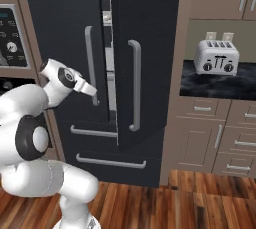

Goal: Retrieve the fish from the fridge and place it on the saucepan with marinade on the stove.

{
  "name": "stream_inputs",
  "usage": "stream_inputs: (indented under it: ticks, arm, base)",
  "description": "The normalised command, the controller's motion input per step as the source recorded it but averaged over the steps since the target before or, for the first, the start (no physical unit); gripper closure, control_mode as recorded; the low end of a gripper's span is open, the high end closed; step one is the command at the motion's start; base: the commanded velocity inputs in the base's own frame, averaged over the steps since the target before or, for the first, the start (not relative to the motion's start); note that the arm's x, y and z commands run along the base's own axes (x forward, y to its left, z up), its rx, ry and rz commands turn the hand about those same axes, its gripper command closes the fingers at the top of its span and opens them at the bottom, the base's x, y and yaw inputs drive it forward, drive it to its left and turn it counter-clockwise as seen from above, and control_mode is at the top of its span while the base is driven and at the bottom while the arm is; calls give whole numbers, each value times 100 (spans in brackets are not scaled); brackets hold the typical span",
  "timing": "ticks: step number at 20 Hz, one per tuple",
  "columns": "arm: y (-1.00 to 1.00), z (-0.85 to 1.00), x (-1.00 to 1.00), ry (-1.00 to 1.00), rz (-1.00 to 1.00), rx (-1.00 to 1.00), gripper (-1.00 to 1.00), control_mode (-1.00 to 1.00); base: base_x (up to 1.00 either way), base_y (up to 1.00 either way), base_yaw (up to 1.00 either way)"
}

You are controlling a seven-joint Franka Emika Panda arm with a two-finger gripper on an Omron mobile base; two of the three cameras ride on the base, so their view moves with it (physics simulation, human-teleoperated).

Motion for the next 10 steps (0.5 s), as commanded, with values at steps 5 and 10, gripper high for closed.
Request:
stream_inputs:
  ticks: [5,10]
  arm:
    - [-23,-16,69,2,0,0,100,-100]
    - [-47,-22,49,7,-1,-4,100,-100]
  base:
    - [0,0,0]
    - [0,0,0]
